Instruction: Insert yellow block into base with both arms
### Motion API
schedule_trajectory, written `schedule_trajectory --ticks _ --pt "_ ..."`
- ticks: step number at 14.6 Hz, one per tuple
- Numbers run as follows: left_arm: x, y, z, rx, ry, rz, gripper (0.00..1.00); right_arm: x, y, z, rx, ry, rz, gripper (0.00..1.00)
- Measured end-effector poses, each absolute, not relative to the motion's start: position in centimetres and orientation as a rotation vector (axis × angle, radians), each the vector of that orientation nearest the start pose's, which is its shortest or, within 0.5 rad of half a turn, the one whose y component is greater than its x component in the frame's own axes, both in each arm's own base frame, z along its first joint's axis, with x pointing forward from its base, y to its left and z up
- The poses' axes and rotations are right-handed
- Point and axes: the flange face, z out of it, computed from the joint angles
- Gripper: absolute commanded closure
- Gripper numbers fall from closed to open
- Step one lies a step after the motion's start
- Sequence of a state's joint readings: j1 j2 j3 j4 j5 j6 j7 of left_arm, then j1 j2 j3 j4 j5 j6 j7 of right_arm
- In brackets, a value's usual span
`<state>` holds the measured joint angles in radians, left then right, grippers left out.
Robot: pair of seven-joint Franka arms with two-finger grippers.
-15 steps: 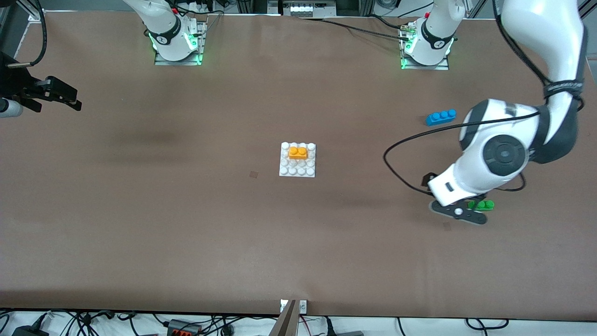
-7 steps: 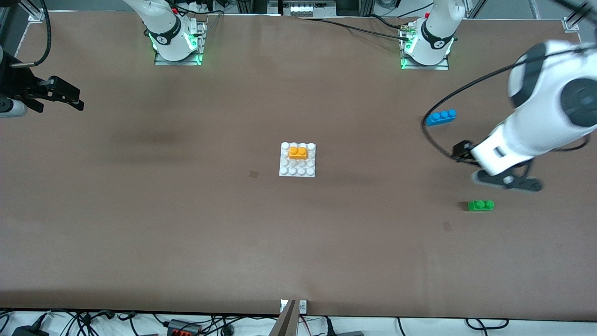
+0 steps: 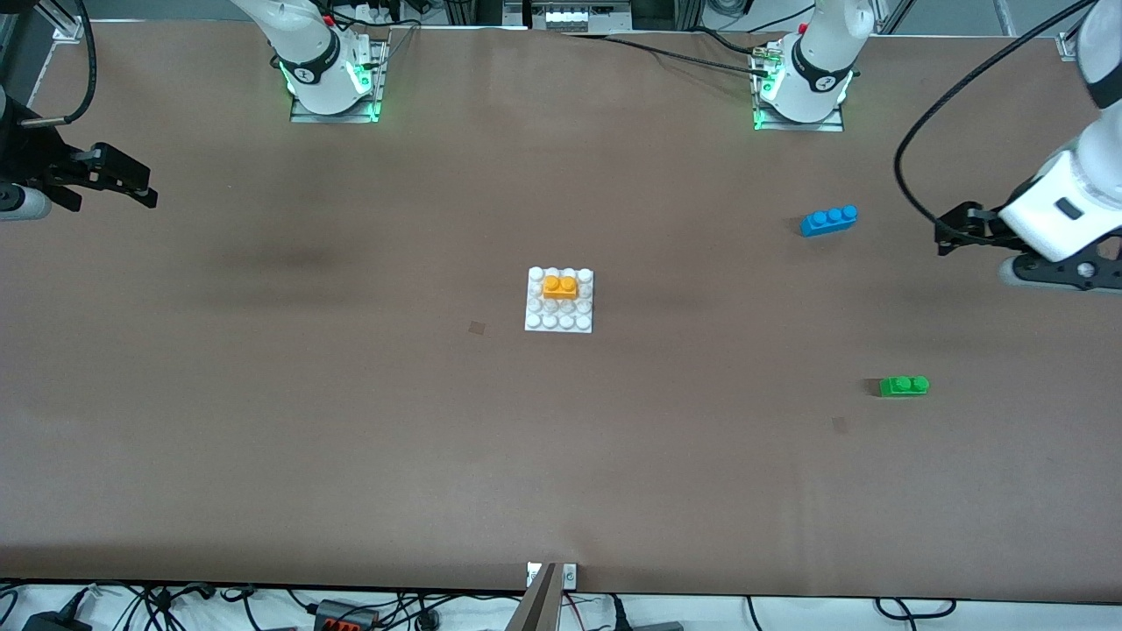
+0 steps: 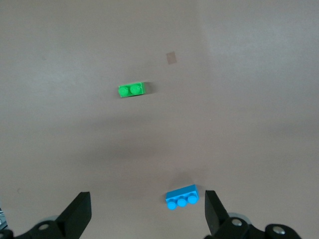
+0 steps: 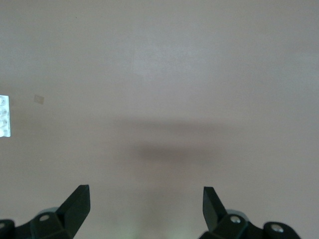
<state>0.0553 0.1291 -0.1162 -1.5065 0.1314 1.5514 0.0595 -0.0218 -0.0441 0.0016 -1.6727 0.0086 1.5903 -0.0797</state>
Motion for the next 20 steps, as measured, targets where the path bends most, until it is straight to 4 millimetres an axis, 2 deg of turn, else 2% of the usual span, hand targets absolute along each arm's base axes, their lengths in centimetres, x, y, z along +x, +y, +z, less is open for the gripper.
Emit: schedule_trajectory --ticks 2,6,8,12,17,20 --pt "59.6 -2.1 58.0 -3.022 0.142 0.119 0.0 54.0 -1.0 60.2 -3.129 -0.093 0.058 0.0" --pt "59.2 -4.6 58.8 -3.13 -0.139 0.159 0.0 54.0 -0.6 60.2 -3.129 -0.103 0.058 0.0" --pt "59.2 -4.5 58.9 -3.147 -0.209 0.163 0.0 54.0 -0.3 60.2 -3.129 -0.111 0.058 0.0" --pt "59.2 -3.9 59.0 -3.148 -0.235 0.161 0.0 54.0 -0.3 60.2 -3.129 -0.112 0.059 0.0" --pt "59.0 -4.4 59.8 -3.152 -0.207 0.151 0.0 54.0 -0.3 60.2 -3.13 -0.112 0.059 0.0" --pt "59.0 -4.2 59.7 -3.158 -0.141 0.152 0.0 54.0 -0.3 60.2 -3.13 -0.112 0.059 0.0"
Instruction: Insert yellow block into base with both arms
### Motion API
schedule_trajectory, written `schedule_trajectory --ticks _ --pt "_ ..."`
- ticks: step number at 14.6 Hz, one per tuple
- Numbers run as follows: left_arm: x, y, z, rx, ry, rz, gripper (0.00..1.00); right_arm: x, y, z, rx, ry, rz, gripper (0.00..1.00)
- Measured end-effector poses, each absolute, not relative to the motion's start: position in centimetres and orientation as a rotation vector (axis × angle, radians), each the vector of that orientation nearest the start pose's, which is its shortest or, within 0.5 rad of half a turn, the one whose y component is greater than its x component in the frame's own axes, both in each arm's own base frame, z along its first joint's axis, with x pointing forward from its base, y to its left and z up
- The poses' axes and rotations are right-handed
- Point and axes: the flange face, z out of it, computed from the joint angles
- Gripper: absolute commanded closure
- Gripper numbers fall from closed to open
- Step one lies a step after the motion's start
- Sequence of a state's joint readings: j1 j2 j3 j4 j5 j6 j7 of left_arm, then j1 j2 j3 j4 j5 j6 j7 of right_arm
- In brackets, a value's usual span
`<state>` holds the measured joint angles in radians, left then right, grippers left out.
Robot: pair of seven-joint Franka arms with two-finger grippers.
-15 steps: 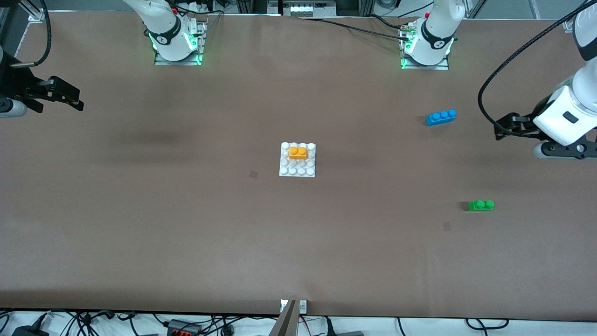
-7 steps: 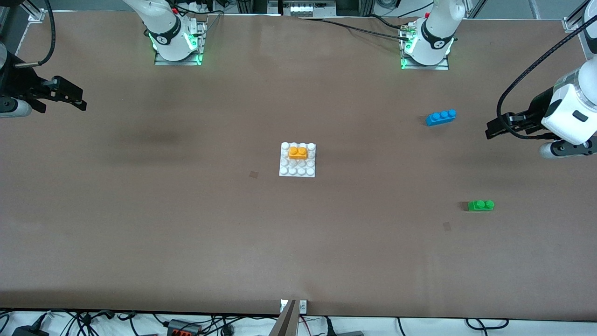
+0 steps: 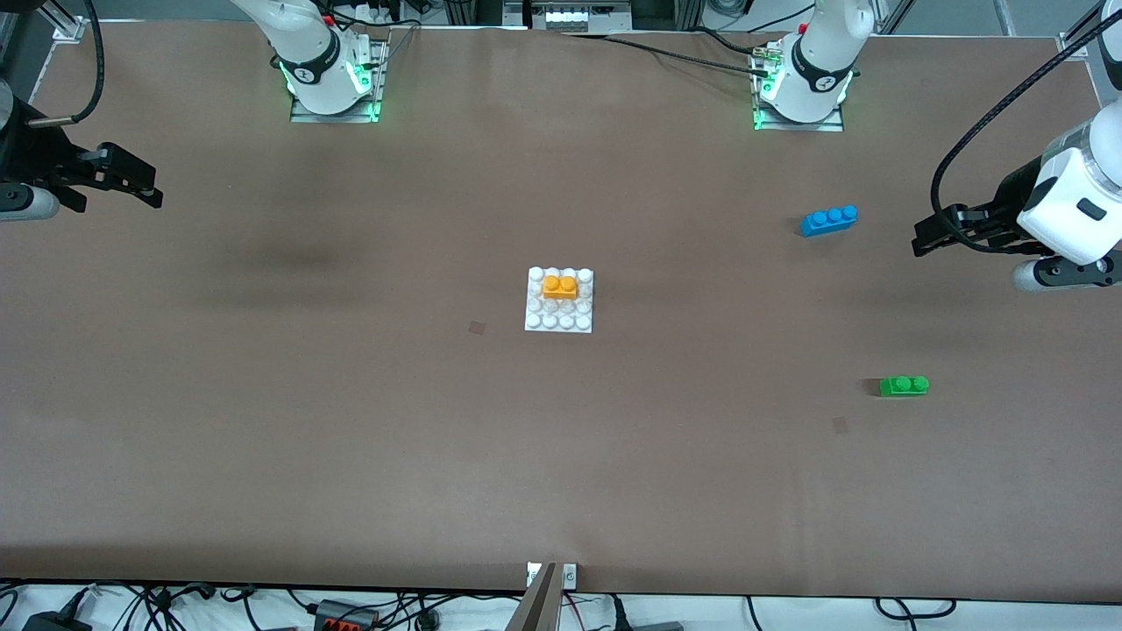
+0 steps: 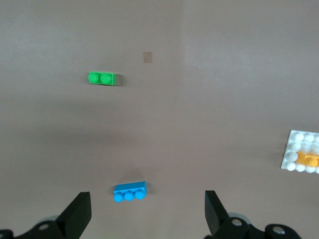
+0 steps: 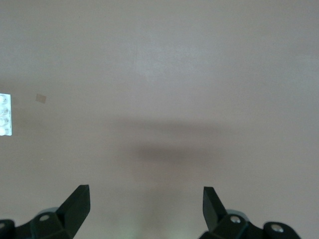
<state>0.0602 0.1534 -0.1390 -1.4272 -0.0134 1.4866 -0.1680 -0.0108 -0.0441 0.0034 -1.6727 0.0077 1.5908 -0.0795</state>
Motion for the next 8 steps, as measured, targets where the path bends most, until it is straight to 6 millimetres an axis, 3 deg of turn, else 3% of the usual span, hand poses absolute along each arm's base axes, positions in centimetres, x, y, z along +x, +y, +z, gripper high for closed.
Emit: schedule_trajectory --ticks 8 --pt "59.03 -4.05 59.73 -3.161 -0.091 0.153 0.0 54.05 -0.31 60.23 -3.13 -0.113 0.059 0.0"
